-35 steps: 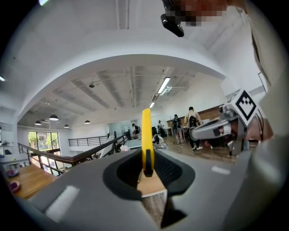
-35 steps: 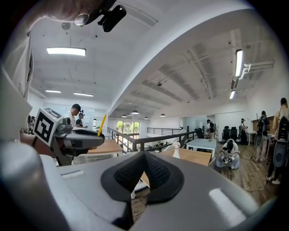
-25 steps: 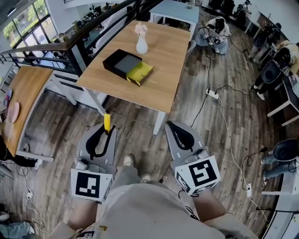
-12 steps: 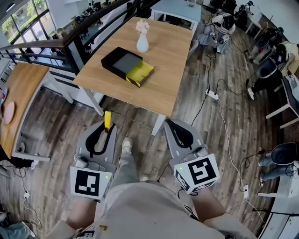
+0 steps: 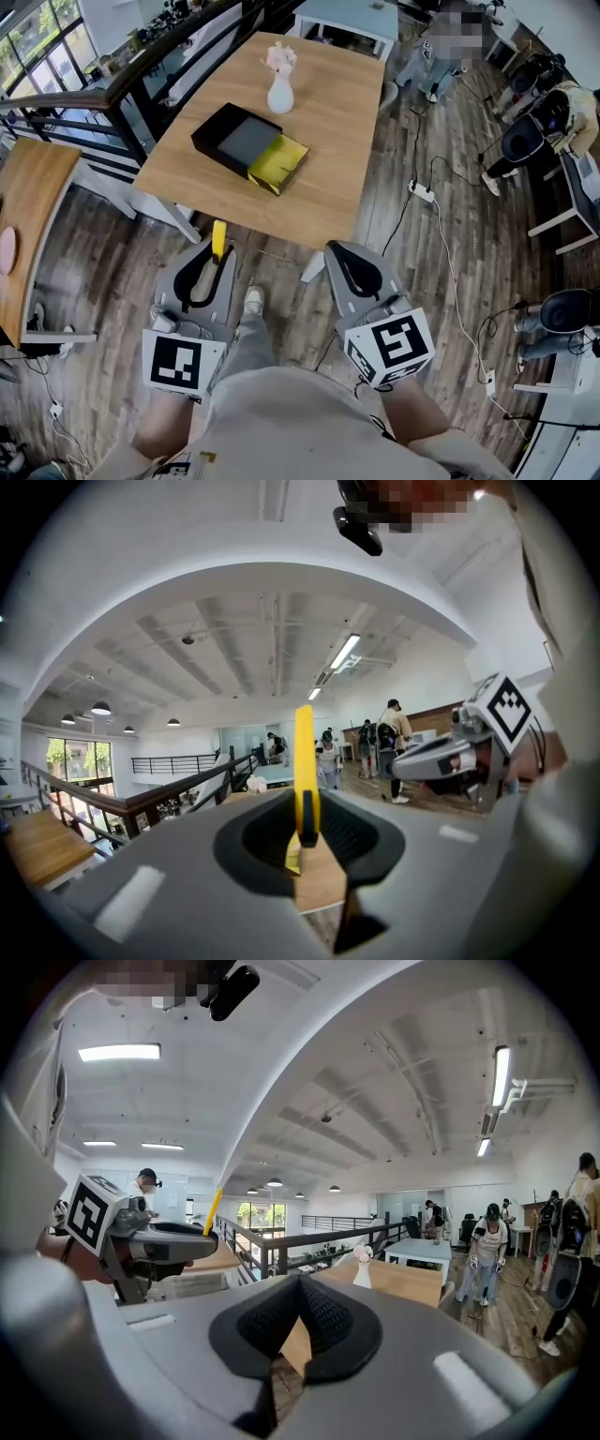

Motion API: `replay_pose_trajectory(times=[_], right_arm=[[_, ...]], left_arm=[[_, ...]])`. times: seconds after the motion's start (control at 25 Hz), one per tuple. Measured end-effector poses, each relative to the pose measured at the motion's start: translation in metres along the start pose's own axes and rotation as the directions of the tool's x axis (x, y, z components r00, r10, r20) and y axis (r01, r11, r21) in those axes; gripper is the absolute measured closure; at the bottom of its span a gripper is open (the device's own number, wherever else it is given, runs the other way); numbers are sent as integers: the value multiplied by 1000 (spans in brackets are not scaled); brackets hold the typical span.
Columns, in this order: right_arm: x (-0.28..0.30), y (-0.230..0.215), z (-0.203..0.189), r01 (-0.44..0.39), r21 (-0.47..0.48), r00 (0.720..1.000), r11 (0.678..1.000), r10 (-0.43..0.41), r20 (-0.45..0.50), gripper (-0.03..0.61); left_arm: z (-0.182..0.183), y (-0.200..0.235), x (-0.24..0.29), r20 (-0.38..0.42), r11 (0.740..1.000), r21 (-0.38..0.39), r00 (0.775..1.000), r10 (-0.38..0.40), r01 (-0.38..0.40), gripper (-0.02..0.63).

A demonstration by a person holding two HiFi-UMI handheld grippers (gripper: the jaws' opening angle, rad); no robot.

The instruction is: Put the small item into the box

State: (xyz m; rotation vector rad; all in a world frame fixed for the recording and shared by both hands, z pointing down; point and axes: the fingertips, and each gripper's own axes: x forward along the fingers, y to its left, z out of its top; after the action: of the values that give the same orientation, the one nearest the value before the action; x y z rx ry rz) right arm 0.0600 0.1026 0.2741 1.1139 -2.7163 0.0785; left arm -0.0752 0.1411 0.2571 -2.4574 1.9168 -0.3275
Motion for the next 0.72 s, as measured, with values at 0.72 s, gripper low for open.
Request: replay_pose_trajectory(times=[0.72], right_arm=[[187,-62,36,101,38,994,994,-99,-52,578]], left_arm=[[6,132,163,-8,994,-5,994,-105,105,543]])
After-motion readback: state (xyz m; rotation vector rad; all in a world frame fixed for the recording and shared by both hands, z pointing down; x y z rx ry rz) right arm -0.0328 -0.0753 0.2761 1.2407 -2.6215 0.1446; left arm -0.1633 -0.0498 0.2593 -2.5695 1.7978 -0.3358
